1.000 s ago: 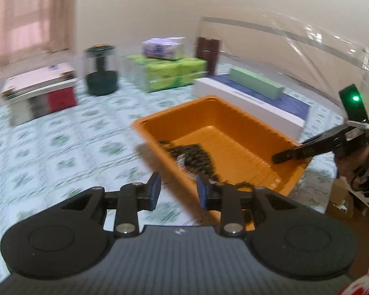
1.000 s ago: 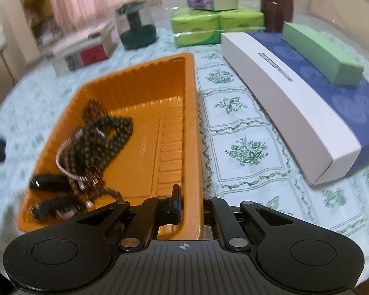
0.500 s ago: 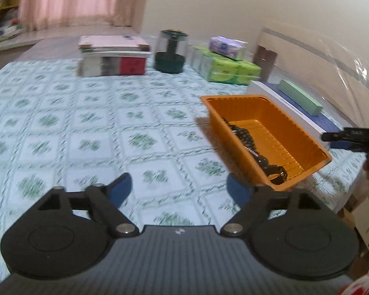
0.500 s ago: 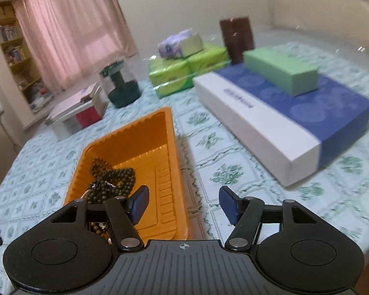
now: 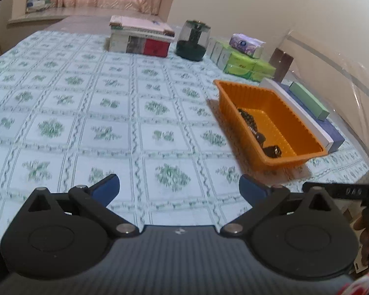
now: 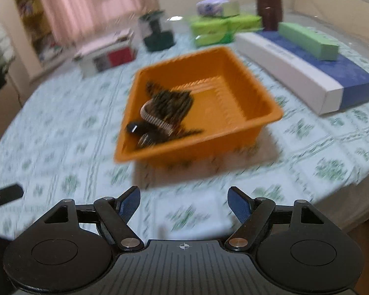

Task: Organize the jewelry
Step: 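Lower the orange tray onto the bed cover and open the right gripper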

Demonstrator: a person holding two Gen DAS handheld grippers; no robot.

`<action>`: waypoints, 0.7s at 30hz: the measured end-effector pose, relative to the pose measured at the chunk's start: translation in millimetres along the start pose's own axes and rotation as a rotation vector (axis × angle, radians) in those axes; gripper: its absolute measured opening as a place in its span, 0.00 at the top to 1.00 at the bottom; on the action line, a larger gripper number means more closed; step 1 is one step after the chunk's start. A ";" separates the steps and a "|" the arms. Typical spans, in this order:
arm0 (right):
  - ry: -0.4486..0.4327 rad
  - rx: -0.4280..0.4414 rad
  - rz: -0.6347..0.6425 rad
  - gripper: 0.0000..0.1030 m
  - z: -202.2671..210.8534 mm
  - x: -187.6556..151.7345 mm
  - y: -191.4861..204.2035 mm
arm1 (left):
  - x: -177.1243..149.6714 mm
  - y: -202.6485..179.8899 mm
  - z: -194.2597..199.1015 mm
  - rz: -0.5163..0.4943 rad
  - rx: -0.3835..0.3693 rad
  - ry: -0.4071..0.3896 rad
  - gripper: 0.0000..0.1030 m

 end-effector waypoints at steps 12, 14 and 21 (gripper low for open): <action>0.056 -0.018 0.107 0.21 -1.7 -27.3 40.9 | -21.1 7.8 1.2 -0.001 0.078 0.064 0.01; 0.052 -0.013 0.113 0.21 -0.7 -27.7 46.0 | -22.6 5.9 0.8 -0.007 0.077 0.075 0.01; 0.046 -0.004 0.124 0.21 -3.6 -30.3 56.1 | -31.3 1.0 -0.7 -0.016 0.082 0.112 0.01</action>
Point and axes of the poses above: each gripper's, at about its wrist camera, not at the fingertips, and z roughly against the way its jaws point, y to its left, x to its top, the point moved 10 cm from there along -z, roughly the way its jaws point, and after that the axes turned 7 degrees about -z, right-handed, at the moved point
